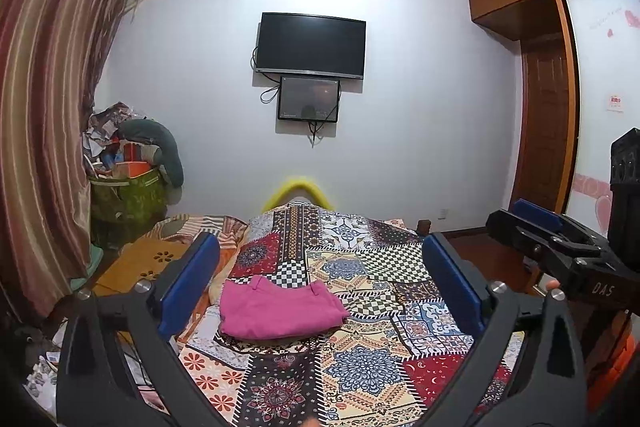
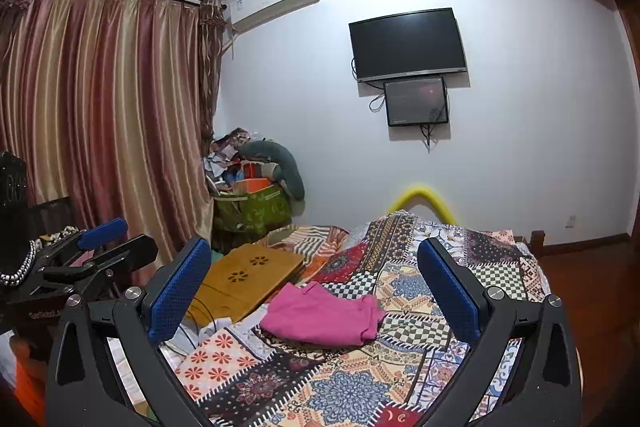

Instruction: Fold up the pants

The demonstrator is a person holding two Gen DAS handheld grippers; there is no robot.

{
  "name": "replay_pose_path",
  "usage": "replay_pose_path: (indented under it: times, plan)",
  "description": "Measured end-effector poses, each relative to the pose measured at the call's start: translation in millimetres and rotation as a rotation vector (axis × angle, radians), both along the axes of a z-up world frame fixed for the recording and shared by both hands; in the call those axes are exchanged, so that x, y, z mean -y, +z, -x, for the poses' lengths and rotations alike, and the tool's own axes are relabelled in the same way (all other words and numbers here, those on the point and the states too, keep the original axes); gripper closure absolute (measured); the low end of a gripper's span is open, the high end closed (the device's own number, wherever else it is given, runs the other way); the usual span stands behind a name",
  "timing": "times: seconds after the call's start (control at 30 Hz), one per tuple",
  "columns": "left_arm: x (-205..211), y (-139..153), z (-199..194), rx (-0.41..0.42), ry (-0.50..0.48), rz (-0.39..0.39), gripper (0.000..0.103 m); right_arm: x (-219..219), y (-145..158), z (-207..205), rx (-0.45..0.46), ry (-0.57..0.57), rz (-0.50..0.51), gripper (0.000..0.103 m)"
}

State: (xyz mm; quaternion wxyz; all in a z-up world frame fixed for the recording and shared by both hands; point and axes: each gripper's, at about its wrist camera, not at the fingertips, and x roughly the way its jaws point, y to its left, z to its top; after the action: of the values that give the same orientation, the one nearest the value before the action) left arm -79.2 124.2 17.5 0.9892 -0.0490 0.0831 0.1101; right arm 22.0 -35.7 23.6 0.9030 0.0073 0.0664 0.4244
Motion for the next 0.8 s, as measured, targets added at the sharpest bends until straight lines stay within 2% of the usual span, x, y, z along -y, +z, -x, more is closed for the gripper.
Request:
replay_pose_path:
  times: [0.8]
  plan:
    - [-1.1,-1.2,-2.2,-0.009,-0.019,-0.002,0.000,5.0,-3.3,-4.4,-0.011,-0.015,-0.012,0.000]
